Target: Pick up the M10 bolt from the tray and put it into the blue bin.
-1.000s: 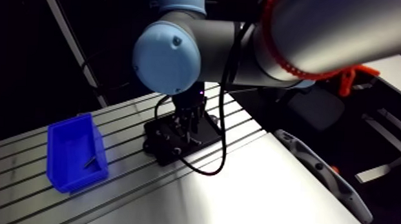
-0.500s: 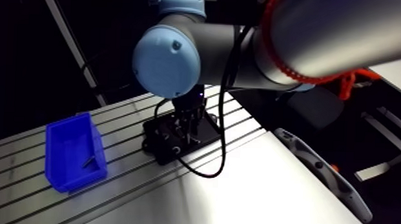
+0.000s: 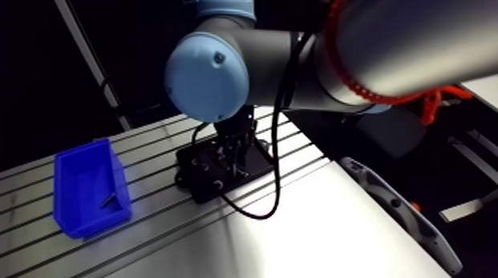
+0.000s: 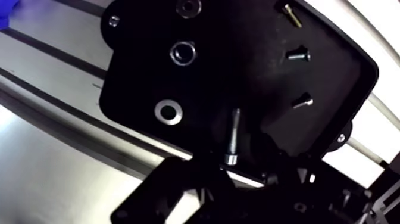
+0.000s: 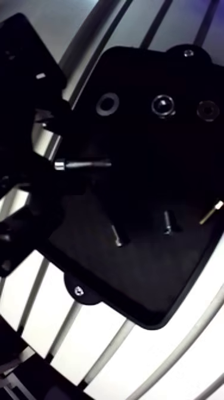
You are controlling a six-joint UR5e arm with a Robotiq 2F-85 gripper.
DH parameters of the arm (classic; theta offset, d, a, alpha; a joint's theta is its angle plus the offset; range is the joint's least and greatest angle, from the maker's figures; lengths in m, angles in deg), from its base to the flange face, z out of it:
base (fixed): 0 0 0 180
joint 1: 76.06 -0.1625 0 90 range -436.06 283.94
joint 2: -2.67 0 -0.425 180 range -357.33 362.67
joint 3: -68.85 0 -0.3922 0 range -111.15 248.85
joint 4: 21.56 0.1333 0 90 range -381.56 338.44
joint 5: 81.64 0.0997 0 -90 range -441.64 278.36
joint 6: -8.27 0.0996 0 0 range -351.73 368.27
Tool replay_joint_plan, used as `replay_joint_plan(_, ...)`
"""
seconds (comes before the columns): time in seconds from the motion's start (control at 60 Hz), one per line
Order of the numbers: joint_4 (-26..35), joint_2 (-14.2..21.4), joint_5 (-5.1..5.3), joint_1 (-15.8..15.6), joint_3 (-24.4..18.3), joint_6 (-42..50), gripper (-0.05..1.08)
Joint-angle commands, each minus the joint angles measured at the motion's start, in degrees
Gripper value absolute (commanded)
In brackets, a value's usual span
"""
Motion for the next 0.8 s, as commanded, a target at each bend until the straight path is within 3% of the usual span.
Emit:
replay_joint_plan(0.017, -0.11, -0.19, -0.01, 0.20, 0.00, 0.07, 0.55)
replay_joint_plan(0.8, -1.00, -0.64, -0.19, 0.28, 0.00, -0.01, 0.58)
